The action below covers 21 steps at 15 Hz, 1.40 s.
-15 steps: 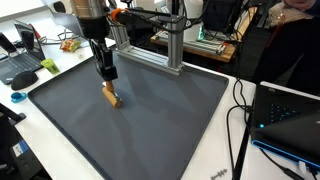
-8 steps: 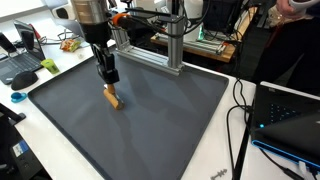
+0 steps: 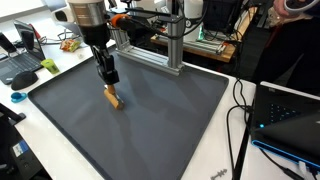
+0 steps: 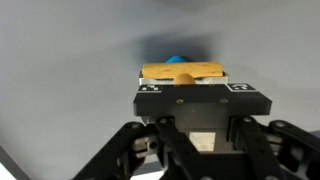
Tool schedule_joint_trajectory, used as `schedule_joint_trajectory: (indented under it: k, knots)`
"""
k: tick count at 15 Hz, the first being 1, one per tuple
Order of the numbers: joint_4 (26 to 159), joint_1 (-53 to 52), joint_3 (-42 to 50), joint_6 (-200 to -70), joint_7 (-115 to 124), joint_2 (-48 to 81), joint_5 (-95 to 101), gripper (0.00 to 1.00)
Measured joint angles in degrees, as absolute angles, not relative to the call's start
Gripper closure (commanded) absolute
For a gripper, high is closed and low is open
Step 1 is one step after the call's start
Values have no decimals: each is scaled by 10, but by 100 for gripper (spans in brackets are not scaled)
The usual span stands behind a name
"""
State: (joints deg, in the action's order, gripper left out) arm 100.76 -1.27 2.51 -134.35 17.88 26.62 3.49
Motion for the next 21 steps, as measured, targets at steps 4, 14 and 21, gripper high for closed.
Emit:
schedule_joint_trajectory:
  k: [4, 14, 21]
  knots:
    - [998, -14, 25, -1305, 176, 269, 35, 78]
    - [991, -17, 25, -1260, 176, 277, 37, 78]
    - [987, -19, 30, -1218, 174, 257, 43, 78]
